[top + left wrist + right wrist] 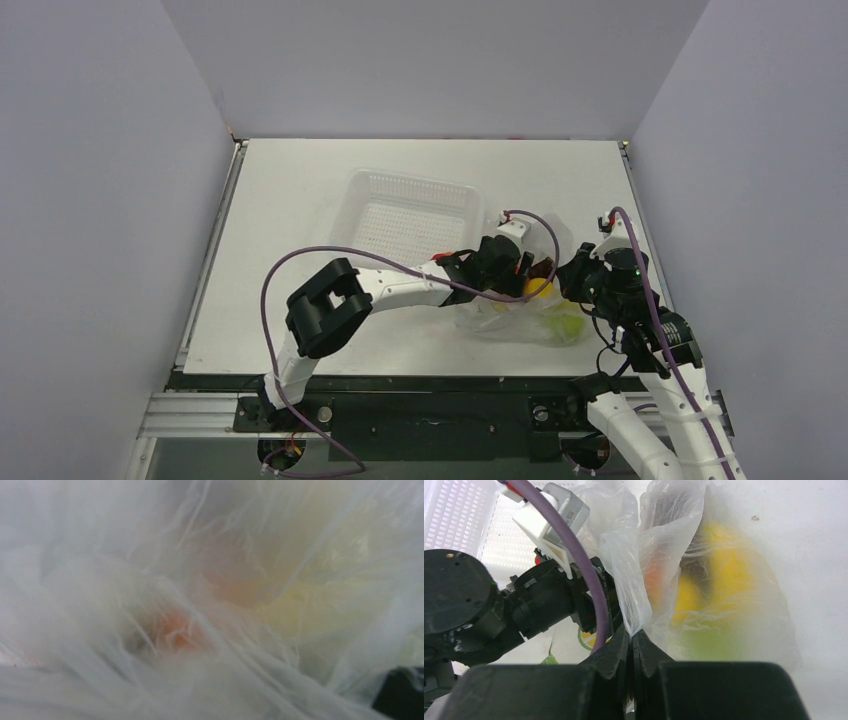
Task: Take the fake fruits out of the plastic bag
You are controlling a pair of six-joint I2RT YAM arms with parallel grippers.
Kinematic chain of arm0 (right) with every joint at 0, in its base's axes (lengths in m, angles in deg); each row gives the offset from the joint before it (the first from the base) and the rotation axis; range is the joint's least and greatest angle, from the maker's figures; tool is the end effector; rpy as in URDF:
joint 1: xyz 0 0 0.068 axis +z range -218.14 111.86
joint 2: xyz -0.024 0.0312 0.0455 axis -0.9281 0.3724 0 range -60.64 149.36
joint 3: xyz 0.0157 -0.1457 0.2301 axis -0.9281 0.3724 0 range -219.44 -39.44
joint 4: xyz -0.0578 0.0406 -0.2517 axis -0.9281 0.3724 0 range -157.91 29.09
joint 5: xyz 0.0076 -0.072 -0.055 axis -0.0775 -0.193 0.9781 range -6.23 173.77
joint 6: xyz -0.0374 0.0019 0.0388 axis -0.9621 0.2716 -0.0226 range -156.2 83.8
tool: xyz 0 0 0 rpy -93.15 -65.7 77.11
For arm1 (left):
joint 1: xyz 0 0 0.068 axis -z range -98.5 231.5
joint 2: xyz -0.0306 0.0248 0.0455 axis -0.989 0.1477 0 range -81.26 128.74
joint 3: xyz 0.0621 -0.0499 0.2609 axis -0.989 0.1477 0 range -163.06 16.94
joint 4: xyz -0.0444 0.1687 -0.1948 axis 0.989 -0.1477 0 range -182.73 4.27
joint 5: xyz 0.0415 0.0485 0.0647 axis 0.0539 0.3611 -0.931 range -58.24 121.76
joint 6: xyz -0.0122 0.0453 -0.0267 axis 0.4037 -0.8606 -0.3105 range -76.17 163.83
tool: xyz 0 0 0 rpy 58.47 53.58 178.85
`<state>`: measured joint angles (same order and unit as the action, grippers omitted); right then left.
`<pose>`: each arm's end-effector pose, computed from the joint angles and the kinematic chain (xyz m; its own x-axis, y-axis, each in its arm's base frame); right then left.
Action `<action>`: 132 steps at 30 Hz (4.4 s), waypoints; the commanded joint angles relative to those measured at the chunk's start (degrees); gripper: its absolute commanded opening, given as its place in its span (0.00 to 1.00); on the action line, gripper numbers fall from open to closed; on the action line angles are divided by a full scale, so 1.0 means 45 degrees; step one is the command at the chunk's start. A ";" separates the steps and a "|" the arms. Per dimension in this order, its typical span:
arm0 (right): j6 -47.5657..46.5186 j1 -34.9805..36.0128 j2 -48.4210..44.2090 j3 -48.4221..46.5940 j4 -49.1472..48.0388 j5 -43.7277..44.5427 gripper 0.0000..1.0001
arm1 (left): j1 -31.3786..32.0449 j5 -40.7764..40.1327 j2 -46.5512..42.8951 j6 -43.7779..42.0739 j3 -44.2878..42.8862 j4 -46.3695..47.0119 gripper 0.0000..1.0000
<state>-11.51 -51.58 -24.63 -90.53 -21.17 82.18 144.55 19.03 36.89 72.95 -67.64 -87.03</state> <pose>0.1155 0.0354 0.3328 -0.5856 0.2616 -0.7672 -0.0690 0.9270 0.3688 0.2206 -0.4162 0.1986 -0.6096 0.1515 -0.7781 0.5619 0.7750 -0.2893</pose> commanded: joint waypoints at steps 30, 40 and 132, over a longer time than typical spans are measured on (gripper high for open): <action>-0.0030 0.0051 0.0012 0.0241 -0.0557 0.0130 0.00 | 0.0072 0.2719 -0.0709 -0.0748 -0.0310 -0.0717 0.19; -0.0063 0.0029 0.0027 0.0285 -0.0671 0.0311 0.00 | -0.0201 0.5133 -0.3540 -0.0622 0.2251 0.2239 0.14; -0.0388 0.0006 0.0099 -0.0074 -0.0765 0.0198 0.00 | -0.4662 0.5116 -0.8265 0.0664 0.4851 0.0488 0.06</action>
<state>-12.65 -51.65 -25.31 -89.59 -22.07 82.03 126.21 44.97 3.63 79.25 -46.72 -80.65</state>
